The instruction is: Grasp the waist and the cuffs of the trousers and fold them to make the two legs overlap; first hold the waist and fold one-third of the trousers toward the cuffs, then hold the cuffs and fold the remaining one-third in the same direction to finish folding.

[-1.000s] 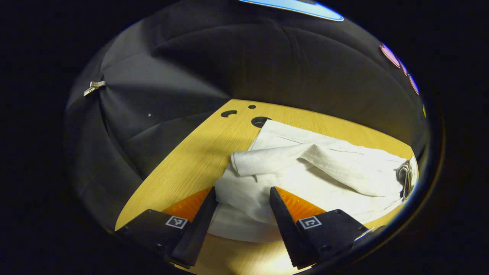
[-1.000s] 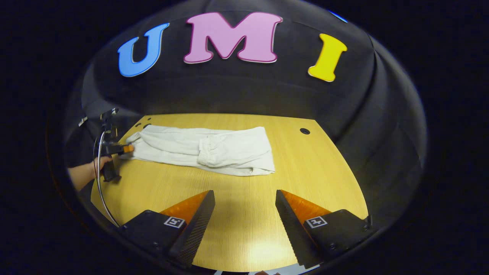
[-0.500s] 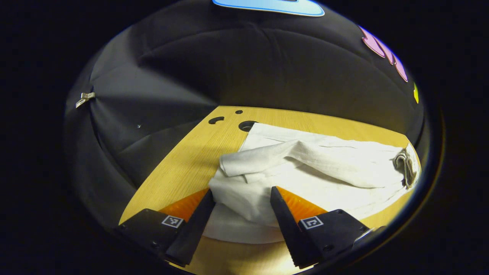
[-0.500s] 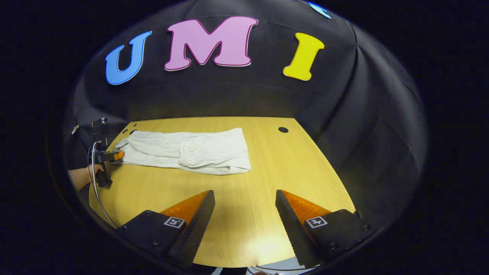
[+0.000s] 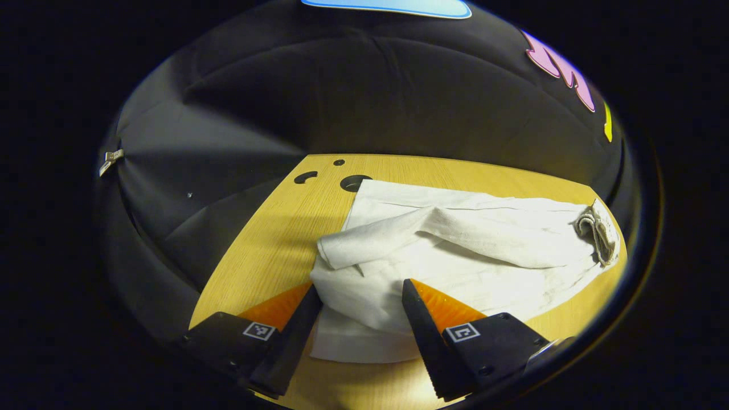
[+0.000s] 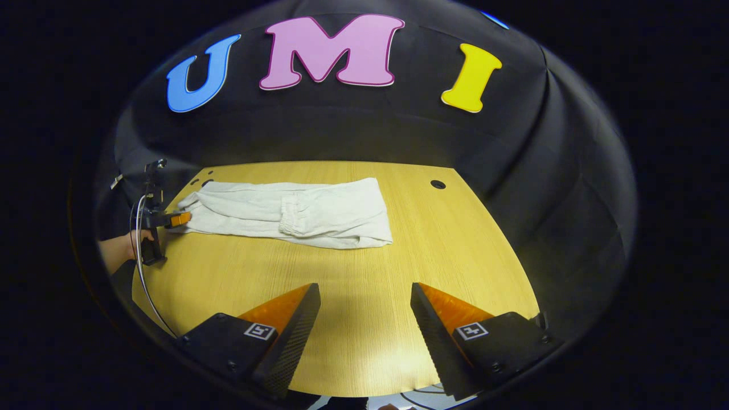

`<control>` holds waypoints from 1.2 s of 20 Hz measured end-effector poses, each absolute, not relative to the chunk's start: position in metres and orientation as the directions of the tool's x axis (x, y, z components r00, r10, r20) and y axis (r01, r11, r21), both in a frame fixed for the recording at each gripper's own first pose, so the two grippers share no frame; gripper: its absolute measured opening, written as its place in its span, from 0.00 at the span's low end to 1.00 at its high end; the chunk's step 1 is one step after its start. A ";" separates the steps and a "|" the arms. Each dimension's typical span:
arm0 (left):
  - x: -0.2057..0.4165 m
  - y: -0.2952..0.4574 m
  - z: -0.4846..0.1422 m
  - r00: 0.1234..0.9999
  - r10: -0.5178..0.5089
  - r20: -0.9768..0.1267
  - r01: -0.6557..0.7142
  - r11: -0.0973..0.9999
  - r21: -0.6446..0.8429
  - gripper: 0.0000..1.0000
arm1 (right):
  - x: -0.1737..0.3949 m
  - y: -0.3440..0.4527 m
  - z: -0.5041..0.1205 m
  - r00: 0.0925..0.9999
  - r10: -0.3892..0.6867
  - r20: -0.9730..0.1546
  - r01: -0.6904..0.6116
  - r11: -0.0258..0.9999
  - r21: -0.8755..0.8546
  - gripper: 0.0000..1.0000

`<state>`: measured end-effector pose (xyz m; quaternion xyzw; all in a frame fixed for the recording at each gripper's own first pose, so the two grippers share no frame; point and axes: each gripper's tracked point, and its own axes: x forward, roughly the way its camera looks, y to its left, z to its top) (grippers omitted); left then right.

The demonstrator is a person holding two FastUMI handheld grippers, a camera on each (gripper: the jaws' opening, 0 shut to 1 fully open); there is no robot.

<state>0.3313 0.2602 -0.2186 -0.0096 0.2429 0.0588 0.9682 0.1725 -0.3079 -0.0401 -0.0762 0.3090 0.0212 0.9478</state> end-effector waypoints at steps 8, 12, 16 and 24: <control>0.325 0.239 -0.220 0.809 0.071 -0.583 -0.083 0.997 0.006 0.32 | 0.175 -0.320 -0.031 0.819 -0.041 -0.572 -0.049 0.989 -0.141 0.99; 0.321 0.232 -0.219 0.797 0.101 -0.595 -0.109 0.994 0.022 0.07 | 0.169 -0.332 -0.023 0.832 -0.052 -0.552 -0.027 0.991 -0.134 0.99; 0.314 0.219 -0.201 0.814 0.102 -0.572 -0.188 0.978 -0.094 0.05 | 0.171 -0.360 -0.010 0.851 -0.060 -0.521 -0.015 0.990 -0.138 0.98; 0.301 0.174 -0.111 0.872 0.167 -0.460 -0.321 0.905 -0.279 0.02 | 0.209 -0.438 -0.009 0.858 0.027 -0.514 -0.104 0.987 -0.121 0.98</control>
